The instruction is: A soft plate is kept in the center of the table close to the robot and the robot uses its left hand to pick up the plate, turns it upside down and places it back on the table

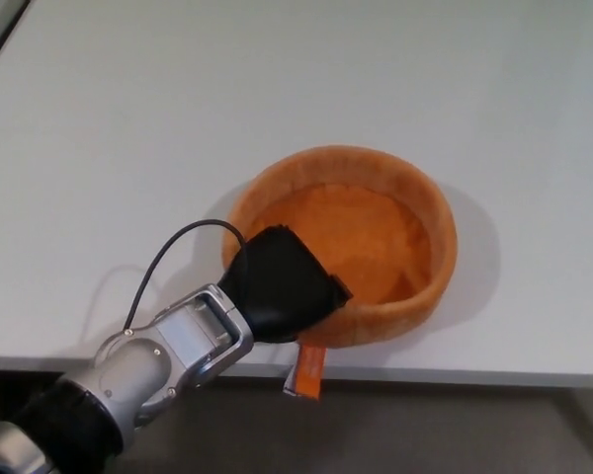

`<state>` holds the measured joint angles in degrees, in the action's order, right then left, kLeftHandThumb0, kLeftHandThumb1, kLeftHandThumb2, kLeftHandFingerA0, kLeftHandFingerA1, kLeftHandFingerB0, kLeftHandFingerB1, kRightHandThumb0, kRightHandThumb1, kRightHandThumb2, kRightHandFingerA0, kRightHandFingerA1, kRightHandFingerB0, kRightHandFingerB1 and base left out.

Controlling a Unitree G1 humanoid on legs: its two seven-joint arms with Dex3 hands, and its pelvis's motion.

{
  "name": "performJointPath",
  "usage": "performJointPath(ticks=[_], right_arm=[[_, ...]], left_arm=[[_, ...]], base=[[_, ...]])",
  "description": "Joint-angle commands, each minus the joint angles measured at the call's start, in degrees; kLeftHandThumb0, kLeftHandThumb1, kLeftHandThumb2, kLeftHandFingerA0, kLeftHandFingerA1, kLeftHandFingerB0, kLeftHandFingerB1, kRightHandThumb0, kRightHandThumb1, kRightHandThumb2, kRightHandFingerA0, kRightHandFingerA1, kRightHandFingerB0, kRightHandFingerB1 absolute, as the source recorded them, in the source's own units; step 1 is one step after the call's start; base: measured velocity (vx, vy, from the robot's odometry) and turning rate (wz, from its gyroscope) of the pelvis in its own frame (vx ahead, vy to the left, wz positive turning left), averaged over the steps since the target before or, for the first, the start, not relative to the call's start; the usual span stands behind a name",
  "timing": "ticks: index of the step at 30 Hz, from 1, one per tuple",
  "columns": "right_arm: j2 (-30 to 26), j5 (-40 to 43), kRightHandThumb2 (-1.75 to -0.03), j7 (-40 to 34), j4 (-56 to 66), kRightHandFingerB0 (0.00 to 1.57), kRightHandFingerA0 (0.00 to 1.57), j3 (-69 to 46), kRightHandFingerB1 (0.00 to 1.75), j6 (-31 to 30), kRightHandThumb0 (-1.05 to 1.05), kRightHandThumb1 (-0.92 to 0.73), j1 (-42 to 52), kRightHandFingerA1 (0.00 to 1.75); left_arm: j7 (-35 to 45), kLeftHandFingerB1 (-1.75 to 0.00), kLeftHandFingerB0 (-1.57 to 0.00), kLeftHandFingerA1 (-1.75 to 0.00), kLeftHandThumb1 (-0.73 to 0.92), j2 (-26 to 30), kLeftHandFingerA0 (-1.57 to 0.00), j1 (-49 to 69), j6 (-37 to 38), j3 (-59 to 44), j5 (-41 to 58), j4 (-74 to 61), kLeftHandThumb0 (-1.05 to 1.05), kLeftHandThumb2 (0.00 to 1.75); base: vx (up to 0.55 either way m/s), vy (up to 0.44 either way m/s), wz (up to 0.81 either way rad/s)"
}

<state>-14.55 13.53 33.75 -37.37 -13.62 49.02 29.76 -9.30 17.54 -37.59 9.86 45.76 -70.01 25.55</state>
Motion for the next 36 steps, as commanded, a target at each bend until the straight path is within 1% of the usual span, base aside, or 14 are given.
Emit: performJointPath(ticks=[1,4,5,7,15,16,18,20,23,26,27,29,30,36], right_arm=[[-0.68,0.26,-0.65,-0.11,0.65,0.34,0.58,0.01,0.34,-0.56,-0.68,-0.79,0.57,0.38],[-0.74,0.89,-0.65,0.45,1.65,0.34,0.57,0.09,0.34,-0.73,-0.67,-0.8,0.9,0.39],[-0.83,0.7,-0.98,0.28,1.16,0.28,0.49,0.04,0.47,-1.11,-0.73,-0.64,0.59,0.53],[-1.03,0.57,-0.64,0.35,-0.58,0.33,0.57,-0.05,0.32,-1.71,-0.73,-0.78,-0.28,0.37],[-0.94,-0.5,-0.65,-0.53,-0.02,0.33,0.58,-0.11,0.33,0.37,-0.67,-0.8,0.04,0.39],[-0.97,-0.16,-1.0,-0.02,-1.21,0.25,0.47,-0.12,0.47,0.4,-0.7,-0.65,-0.56,0.54],[-0.92,0.71,-0.66,0.82,-0.81,0.31,0.56,-0.01,0.31,-0.32,-0.67,-0.79,-0.38,0.38],[-0.98,0.18,-0.64,0.2,-0.29,0.33,0.57,0.01,0.32,-0.64,-0.69,-0.8,-0.1,0.38],[-0.99,1.11,-0.97,1.57,-3.17,0.28,0.49,-0.22,0.47,0.02,-0.71,-0.65,-1.6,0.53],[-1.04,1.2,-0.65,2.14,-6.1,0.31,0.57,-0.51,0.32,1.15,-0.68,-0.79,-3.27,0.37],[-0.95,1.6,-0.98,2.39,-5.25,0.26,0.5,-0.48,0.46,0.94,-0.71,-0.65,-3.02,0.53],[-0.89,1.94,-0.65,2.79,-5.18,0.32,0.57,-0.5,0.32,0.99,-0.71,-0.79,-2.94,0.37],[-1.07,0.8,-0.99,1.83,-5.63,0.27,0.5,-0.44,0.46,1.61,-0.76,-0.66,-3.11,0.53],[-0.82,1.4,-0.98,2.18,-6.55,0.28,0.51,-0.71,0.47,1.46,-0.71,-0.65,-3.55,0.54]], left_arm=[[2.6,-1.08,-0.88,-1.72,0.58,-0.89,-0.96,0.92,0.92,-2.32,4.94,0.45,-0.2,0.6],[8.96,-1.21,-0.91,-1.4,0.42,-5.03,-1.2,3.27,-0.24,-7.15,14.21,-0.6,-0.35,0.83],[13.18,-1.7,-0.63,-1.75,0.63,-6.97,-0.82,3.99,-2.33,-8.58,17.21,-1.93,-0.24,0.56],[19.1,-1.71,-0.63,-1.75,0.62,-10.14,-0.8,5.17,-5.55,-10.66,21.3,-4.03,-0.23,0.56],[30.04,-1.74,-0.69,-1.75,0.57,-17.92,-0.84,7.52,-10.72,-13.37,28.19,-8.11,-0.17,0.58],[31.88,-1.75,-0.7,-1.75,0.58,-19.03,-0.83,7.72,-11.87,-13.64,29.29,-8.86,-0.16,0.57],[32.49,-1.32,-1.06,-1.41,0.41,-22.33,-1.2,9.69,-11.51,-16.0,35.78,-9.49,-0.12,0.82],[31.97,-1.75,-0.73,-1.75,0.52,-24.09,-0.88,10.85,-10.52,-17.39,38.32,-9.45,-0.12,0.63],[29.67,-1.75,-0.77,-1.75,0.48,-27.31,-0.93,11.84,-7.84,-19.44,41.82,-7.96,-0.21,0.73],[29.49,-1.75,-0.78,-1.75,0.44,-30.8,-0.97,11.93,-7.66,-21.99,45.37,-7.43,-0.22,0.81],[29.89,-1.36,-1.08,-1.43,0.36,-33.38,-1.22,12.19,-10.16,-23.76,47.84,-8.38,-0.37,0.93],[30.58,-1.75,-0.78,-1.75,0.44,-36.86,-0.96,13.24,-14.55,-26.28,50.42,-10.11,-0.24,0.81],[30.97,-1.75,-0.76,-1.75,0.44,-40.66,-0.95,14.13,-19.06,-29.52,55.09,-11.55,-0.17,0.83],[28.84,-1.75,-0.74,-1.75,0.46,-51.76,-0.99,15.82,-26.5,-39.19,66.57,-15.38,-0.18,0.85]], base=[[0.0,0.0,0.0],[0.0,0.0,0.0],[0.0,0.0,0.0],[0.0,0.0,0.0],[0.0,0.0,0.0],[0.0,0.0,0.0],[0.0,0.0,0.0],[0.0,0.0,0.0],[0.0,0.0,0.0],[0.0,0.0,0.0],[0.0,0.0,0.0],[0.0,0.0,0.0],[0.0,0.0,0.0],[0.0,0.0,0.0]])
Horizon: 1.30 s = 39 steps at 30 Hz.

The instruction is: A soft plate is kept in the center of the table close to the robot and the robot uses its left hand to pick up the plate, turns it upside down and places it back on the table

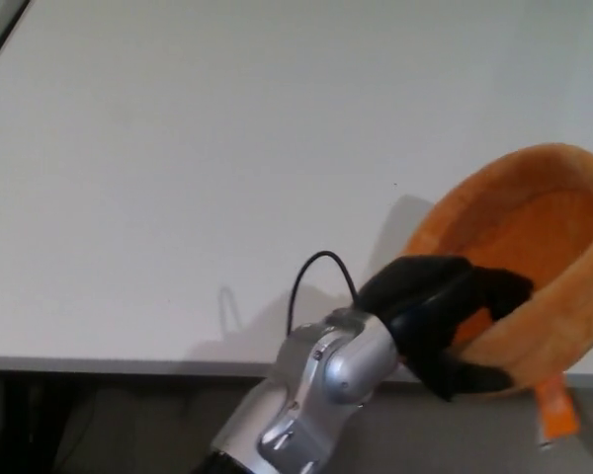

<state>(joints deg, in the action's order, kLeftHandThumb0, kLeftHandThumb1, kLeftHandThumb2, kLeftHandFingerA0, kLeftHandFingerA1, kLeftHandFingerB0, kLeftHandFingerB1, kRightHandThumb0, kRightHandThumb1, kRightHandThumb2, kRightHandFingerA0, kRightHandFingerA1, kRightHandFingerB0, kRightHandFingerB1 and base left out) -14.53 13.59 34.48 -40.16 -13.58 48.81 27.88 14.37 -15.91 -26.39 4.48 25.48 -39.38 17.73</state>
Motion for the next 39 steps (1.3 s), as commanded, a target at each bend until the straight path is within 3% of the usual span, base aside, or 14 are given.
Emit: performJointPath(ticks=[1,5,6,7,9,12,13,17,18,21,33,34,37,39], right_arm=[[-0.84,1.01,-0.65,1.18,-4.24,0.34,0.6,-0.79,0.32,2.24,-0.69,-0.79,-1.92,0.38],[-0.82,-0.04,-0.98,0.35,-4.84,0.26,0.52,-0.62,0.46,3.1,-0.7,-0.66,-2.25,0.54],[-0.77,0.34,-0.98,0.78,-4.53,0.27,0.53,-0.54,0.46,2.63,-0.7,-0.66,-2.05,0.54],[-0.75,0.52,-0.98,0.95,-4.33,0.27,0.52,-0.51,0.46,2.3,-0.71,-0.65,-1.86,0.54],[-0.75,1.57,-0.64,1.71,-1.9,0.34,0.61,-0.36,0.32,0.44,-0.68,-0.79,-0.56,0.38],[-0.71,1.73,-0.97,1.87,-0.09,0.25,0.47,-0.04,0.46,-0.33,-0.7,-0.63,0.33,0.53],[-0.82,1.32,-0.64,1.58,0.31,0.31,0.55,0.08,0.31,-0.38,-0.7,-0.79,0.61,0.36],[-0.84,-0.13,-0.64,0.52,-1.96,0.33,0.56,0.05,0.31,0.91,-0.71,-0.79,-0.4,0.37],[-0.79,-0.09,-0.99,0.43,-1.38,0.25,0.48,0.14,0.46,0.21,-0.69,-0.63,-0.16,0.54],[-1.0,-0.79,-0.65,-0.37,-0.42,0.33,0.59,0.18,0.33,0.18,-0.69,-0.79,-0.13,0.39],[-0.69,-0.78,-0.97,-0.65,1.13,0.28,0.5,0.36,0.48,-0.49,-0.68,-0.64,0.49,0.54],[-0.81,-1.13,-0.65,-0.72,-0.74,0.33,0.59,0.26,0.34,0.04,-0.69,-0.79,-0.29,0.38],[-0.47,0.04,-0.98,0.07,-1.49,0.27,0.5,0.04,0.47,-0.3,-0.71,-0.63,-0.77,0.54],[-0.25,-0.49,-0.64,-0.68,0.14,0.34,0.6,0.21,0.33,-0.41,-0.71,-0.78,0.37,0.38]], left_arm=[[4.78,-1.75,-0.76,-1.75,0.48,-19.69,-1.0,4.74,-21.15,-20.01,37.44,-7.81,-0.18,0.85],[1.59,-1.75,-0.79,-1.75,0.48,-25.21,-1.0,5.75,-22.09,-24.56,46.64,-8.84,-0.22,0.83],[1.12,-1.38,-1.07,-1.47,0.43,-25.9,-1.25,6.17,-21.64,-25.38,48.53,-8.58,-0.38,0.94],[0.48,-1.75,-0.79,-1.75,0.49,-26.54,-1.03,6.46,-21.94,-26.16,49.96,-8.54,-0.25,0.82],[-1.03,-1.75,-0.79,-1.75,0.51,-28.42,-1.03,7.22,-21.94,-28.34,54.11,-7.97,-0.23,0.81],[-2.7,-1.75,-0.76,-1.75,0.57,-30.1,-1.0,7.42,-19.68,-30.48,58.49,-6.92,-0.25,0.8],[-3.97,-1.75,-0.74,-1.75,0.57,-31.16,-1.0,7.46,-18.85,-31.82,60.99,-6.5,-0.27,0.77],[-8.46,-1.75,-0.7,-1.75,0.54,-33.25,-0.98,6.49,-18.68,-35.71,68.03,-6.15,-0.25,0.75],[-9.83,-1.75,-0.69,-1.75,0.54,-33.96,-0.99,6.29,-18.09,-37.33,71.84,-6.13,-0.28,0.77],[-11.31,-1.75,-0.69,-1.75,0.57,-34.33,-0.99,5.58,-15.76,-39.45,76.48,-5.66,-0.3,0.77],[-18.0,-1.75,-0.56,-1.75,0.66,-35.21,-0.97,6.74,-10.28,-45.51,85.95,-4.32,-0.26,0.69],[-18.99,-1.75,-0.5,-1.75,0.67,-35.44,-0.97,6.94,-9.28,-46.35,87.54,-4.47,-0.27,0.66],[-19.17,-1.75,-0.49,-1.75,0.7,-34.82,-0.97,6.55,-8.43,-47.62,89.09,-3.84,-0.3,0.63],[-19.93,-1.75,-0.51,-1.75,0.7,-34.78,-0.97,6.73,-7.77,-48.27,89.74,-3.84,-0.29,0.62]], base=[[0.0,0.0,0.0],[0.0,0.0,0.0],[0.0,0.0,0.0],[0.0,0.0,0.0],[0.0,0.0,0.0],[0.0,0.0,0.0],[0.0,0.0,0.0],[0.0,0.0,0.0],[0.0,0.0,0.0],[0.0,0.0,0.0],[0.0,0.0,0.0],[0.0,0.0,0.0],[0.0,0.0,0.0],[0.0,0.0,0.0]])
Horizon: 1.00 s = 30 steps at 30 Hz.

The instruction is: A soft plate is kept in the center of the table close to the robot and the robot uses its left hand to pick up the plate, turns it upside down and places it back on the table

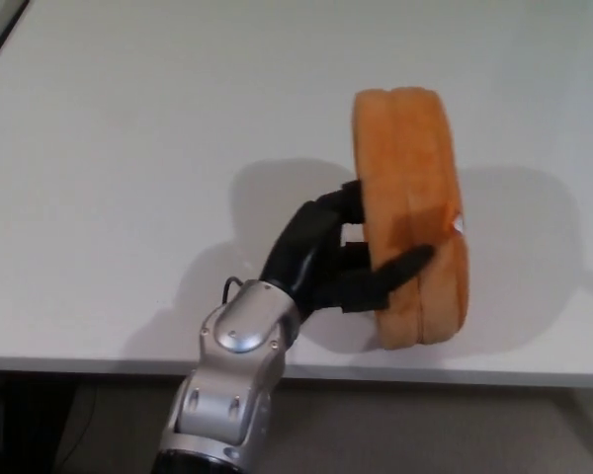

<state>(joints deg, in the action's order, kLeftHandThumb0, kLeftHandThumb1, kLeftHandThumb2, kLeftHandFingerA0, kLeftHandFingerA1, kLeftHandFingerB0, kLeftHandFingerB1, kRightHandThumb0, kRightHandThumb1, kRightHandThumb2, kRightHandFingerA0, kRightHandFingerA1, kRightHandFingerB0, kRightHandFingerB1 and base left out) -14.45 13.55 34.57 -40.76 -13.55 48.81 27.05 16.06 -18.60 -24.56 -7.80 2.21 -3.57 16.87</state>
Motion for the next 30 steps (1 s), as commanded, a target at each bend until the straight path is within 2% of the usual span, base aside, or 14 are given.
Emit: performJointPath(ticks=[1,3,4,5,6,10,11,19,20,21,22,25,28,30], right_arm=[[-0.6,-0.92,-0.64,-1.05,1.01,0.34,0.6,0.19,0.34,-0.19,-0.71,-0.78,1.42,0.38],[-0.58,-0.16,-0.64,-0.37,1.95,0.34,0.6,0.23,0.33,-0.56,-0.71,-0.78,1.83,0.39],[-0.58,-0.26,-0.99,-0.61,2.79,0.27,0.51,0.24,0.48,-0.88,-0.7,-0.64,2.38,0.55],[-0.59,-0.53,-0.99,-1.02,3.73,0.27,0.51,0.25,0.48,-1.21,-0.7,-0.64,3.01,0.55],[-0.91,-0.85,-0.65,-1.12,2.74,0.34,0.61,0.05,0.33,-0.64,-0.69,-0.79,2.68,0.39],[-0.82,-1.47,-0.98,-1.47,2.31,0.28,0.51,0.3,0.48,-0.43,-0.7,-0.64,1.89,0.54],[-0.87,-1.49,-0.65,-1.32,1.27,0.33,0.6,0.24,0.33,0.05,-0.71,-0.79,1.42,0.39],[-0.52,-0.08,-0.65,-0.56,4.77,0.35,0.59,0.3,0.33,-0.97,-0.67,-0.78,3.48,0.41],[-0.5,-0.05,-0.65,-0.63,4.65,0.34,0.59,0.29,0.33,-1.1,-0.7,-0.78,3.07,0.41],[-0.52,-0.11,-0.65,-0.71,4.83,0.34,0.59,0.3,0.33,-1.17,-0.7,-0.78,3.02,0.41],[-0.49,0.38,-0.65,-0.21,4.41,0.34,0.57,0.27,0.33,-1.12,-0.7,-0.78,2.83,0.4],[-0.62,0.85,-0.98,0.24,4.08,0.26,0.5,0.12,0.47,-1.13,-0.67,-0.63,2.6,0.55],[-0.68,1.15,-0.98,0.64,3.24,0.27,0.5,0.13,0.47,-1.44,-0.7,-0.63,1.46,0.54],[-0.43,1.15,-0.64,0.6,2.28,0.34,0.57,0.2,0.33,-1.64,-0.7,-0.76,0.44,0.39]], left_arm=[[-22.32,-1.75,-0.51,-1.75,0.7,-32.14,-0.97,5.18,5.33,-25.63,54.44,-2.86,-0.31,0.6],[-22.76,-1.75,-0.52,-1.75,0.7,-31.84,-0.97,5.28,5.48,-26.27,55.09,-2.61,-0.32,0.6],[-23.15,-1.75,-0.51,-1.75,0.69,-31.65,-0.96,5.49,5.82,-26.56,55.07,-2.39,-0.3,0.6],[-23.63,-1.75,-0.51,-1.75,0.69,-31.43,-0.96,5.76,6.27,-26.86,55.02,-2.13,-0.3,0.6],[-23.7,-1.75,-0.5,-1.75,0.7,-31.08,-0.95,5.99,6.61,-27.11,54.82,-1.63,-0.3,0.6],[-23.27,-1.75,-0.52,-1.75,0.67,-29.04,-0.94,5.84,6.24,-28.39,56.64,-0.84,-0.28,0.6],[-22.19,-1.75,-0.56,-1.75,0.68,-28.46,-0.91,6.07,6.08,-28.49,56.62,-0.51,-0.29,0.62],[-21.68,-1.75,-0.55,-1.75,0.66,-24.27,-0.98,7.86,4.96,-30.81,57.26,1.46,-0.28,0.62],[-21.65,-1.3,-0.9,-1.47,0.51,-23.76,-1.23,7.63,5.0,-31.0,57.19,1.84,-0.4,0.87],[-21.64,-1.3,-0.9,-1.47,0.51,-23.59,-1.23,7.51,5.02,-31.05,57.25,1.96,-0.4,0.87],[-21.92,-1.75,-0.58,-1.75,0.61,-23.46,-0.99,7.68,5.11,-31.14,57.2,2.06,-0.25,0.63],[-23.19,-1.75,-0.56,-1.75,0.61,-23.25,-0.99,7.43,5.22,-31.33,57.49,2.29,-0.25,0.62],[-24.06,-1.75,-0.57,-1.75,0.61,-22.58,-0.99,6.85,5.34,-31.4,57.43,2.57,-0.25,0.63],[-26.95,-1.75,-0.54,-1.75,0.61,-22.28,-0.97,6.45,5.65,-31.85,57.8,2.18,-0.24,0.61]], base=[[0.0,0.0,0.0],[0.0,0.0,0.0],[0.0,0.0,0.0],[0.0,0.0,0.0],[0.0,0.0,0.0],[0.0,0.0,0.0],[0.0,0.0,0.0],[0.0,0.0,0.0],[0.0,0.0,0.0],[0.0,0.0,0.0],[0.0,0.0,0.0],[0.0,0.0,0.0],[0.0,0.0,0.0],[0.0,0.0,0.0]])
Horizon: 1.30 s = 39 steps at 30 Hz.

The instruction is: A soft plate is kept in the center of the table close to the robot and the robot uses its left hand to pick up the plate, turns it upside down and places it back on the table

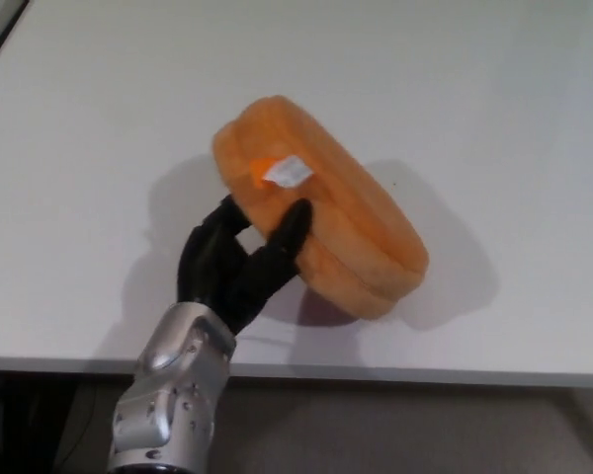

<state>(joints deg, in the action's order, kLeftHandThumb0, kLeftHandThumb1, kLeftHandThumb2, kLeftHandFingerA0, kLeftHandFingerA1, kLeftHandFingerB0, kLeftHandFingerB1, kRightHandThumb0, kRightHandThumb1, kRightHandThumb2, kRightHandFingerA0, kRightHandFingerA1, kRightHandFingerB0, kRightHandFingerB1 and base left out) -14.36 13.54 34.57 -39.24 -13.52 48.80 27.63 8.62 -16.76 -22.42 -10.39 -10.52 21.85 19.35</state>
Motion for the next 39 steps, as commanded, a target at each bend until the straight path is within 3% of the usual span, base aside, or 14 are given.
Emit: performJointPath(ticks=[1,12,13,14,15,18,19,20,21,22,23,35,36,39], right_arm=[[-0.4,1.41,-0.64,0.73,0.77,0.34,0.57,0.18,0.33,-2.03,-0.7,-0.76,-0.2,0.39],[-1.05,1.18,-0.65,1.12,4.84,0.3,0.5,0.72,0.32,-1.54,-0.72,-0.81,1.89,0.45],[-0.97,1.35,-0.65,0.98,5.89,0.29,0.5,0.83,0.33,-2.09,-0.7,-0.81,2.15,0.46],[-0.88,1.64,-0.65,0.97,7.01,0.3,0.5,0.93,0.34,-2.67,-0.7,-0.81,2.65,0.47],[-0.9,1.7,-1.02,0.89,7.89,0.24,0.44,0.98,0.47,-2.88,-0.74,-0.67,2.98,0.58],[-1.18,1.04,-0.65,0.35,8.39,0.3,0.5,1.03,0.32,-2.96,-0.73,-0.81,2.56,0.46],[-1.2,0.97,-0.65,0.23,8.92,0.29,0.5,1.16,0.33,-3.38,-0.73,-0.82,2.41,0.46],[-1.22,0.88,-1.03,0.12,9.16,0.24,0.44,1.22,0.47,-3.54,-0.76,-0.68,2.27,0.58],[-1.24,0.82,-1.03,0.03,9.19,0.24,0.44,1.24,0.47,-3.53,-0.76,-0.68,2.17,0.58],[-1.41,0.63,-0.65,-0.25,9.89,0.31,0.51,1.24,0.33,-4.02,-0.72,-0.82,2.39,0.47],[-1.56,0.6,-0.65,-0.43,10.64,0.31,0.51,1.24,0.33,-4.51,-0.71,-0.82,2.66,0.47],[-2.07,0.57,-0.65,-0.8,14.4,0.31,0.5,1.17,0.33,-7.71,-0.72,-0.8,4.25,0.46],[-2.16,0.5,-0.65,-0.79,14.81,0.3,0.49,1.26,0.33,-8.06,-0.72,-0.81,4.25,0.46],[-2.36,0.16,-0.65,-0.82,15.62,0.3,0.49,1.48,0.33,-8.97,-0.72,-0.8,4.34,0.46]], left_arm=[[-20.48,-1.75,-0.54,-1.75,0.61,-24.13,-0.97,4.25,8.44,-19.26,32.53,-0.42,-0.24,0.61],[-27.17,-1.66,-0.57,-1.75,0.63,-22.97,-0.94,5.26,8.1,-19.54,30.45,3.18,-0.24,0.62],[-27.66,-1.27,-0.88,-1.46,0.49,-22.57,-1.22,5.11,7.81,-18.98,29.58,3.56,-0.37,0.86],[-28.98,-1.17,-0.81,-1.48,0.53,-22.33,-1.22,5.16,7.06,-18.45,28.62,3.63,-0.34,0.84],[-31.89,-1.37,-0.67,-1.75,0.67,-21.66,-0.95,5.37,4.66,-16.98,26.16,3.73,-0.29,0.6],[-36.1,-1.43,-0.61,-1.75,0.67,-19.66,-0.95,4.93,-0.51,-14.39,23.36,4.17,-0.3,0.61],[-37.93,-1.31,-0.51,-1.75,0.66,-19.37,-0.95,4.25,-1.43,-14.15,23.23,4.49,-0.24,0.6],[-38.98,-0.55,-0.39,-1.75,0.65,-18.95,-0.95,3.91,-2.8,-13.76,23.34,4.66,-0.23,0.66],[-39.35,-0.55,-0.39,-1.75,0.65,-18.56,-0.95,3.85,-4.04,-13.37,23.58,4.69,-0.23,0.66],[-41.75,-0.41,-0.39,-1.75,0.68,-17.3,-0.93,3.27,-8.58,-11.88,22.11,5.05,-0.24,0.6],[-42.69,-0.35,-0.26,-1.75,0.69,-16.13,-0.92,2.87,-12.1,-10.37,20.85,5.43,-0.25,0.6],[-43.09,-0.48,-0.31,-1.75,0.69,-17.2,-0.9,2.52,-21.14,2.0,17.17,7.57,-0.24,0.6],[-43.13,-0.66,-0.37,-1.41,0.52,-17.45,-1.18,2.03,-21.82,2.7,17.48,7.93,-0.39,0.87],[-43.68,-0.58,-0.38,-1.75,0.7,-18.08,-0.93,1.48,-22.15,3.74,19.21,8.4,-0.27,0.6]], base=[[0.0,0.0,0.0],[0.0,0.0,0.0],[0.0,0.0,0.0],[0.0,0.0,0.0],[0.0,0.0,0.0],[0.0,0.0,0.0],[0.0,0.0,0.0],[0.0,0.0,0.0],[0.0,0.0,0.0],[0.0,0.0,0.0],[0.0,0.0,0.0],[0.0,0.0,0.0],[0.0,0.0,0.0],[0.0,0.0,0.0]])
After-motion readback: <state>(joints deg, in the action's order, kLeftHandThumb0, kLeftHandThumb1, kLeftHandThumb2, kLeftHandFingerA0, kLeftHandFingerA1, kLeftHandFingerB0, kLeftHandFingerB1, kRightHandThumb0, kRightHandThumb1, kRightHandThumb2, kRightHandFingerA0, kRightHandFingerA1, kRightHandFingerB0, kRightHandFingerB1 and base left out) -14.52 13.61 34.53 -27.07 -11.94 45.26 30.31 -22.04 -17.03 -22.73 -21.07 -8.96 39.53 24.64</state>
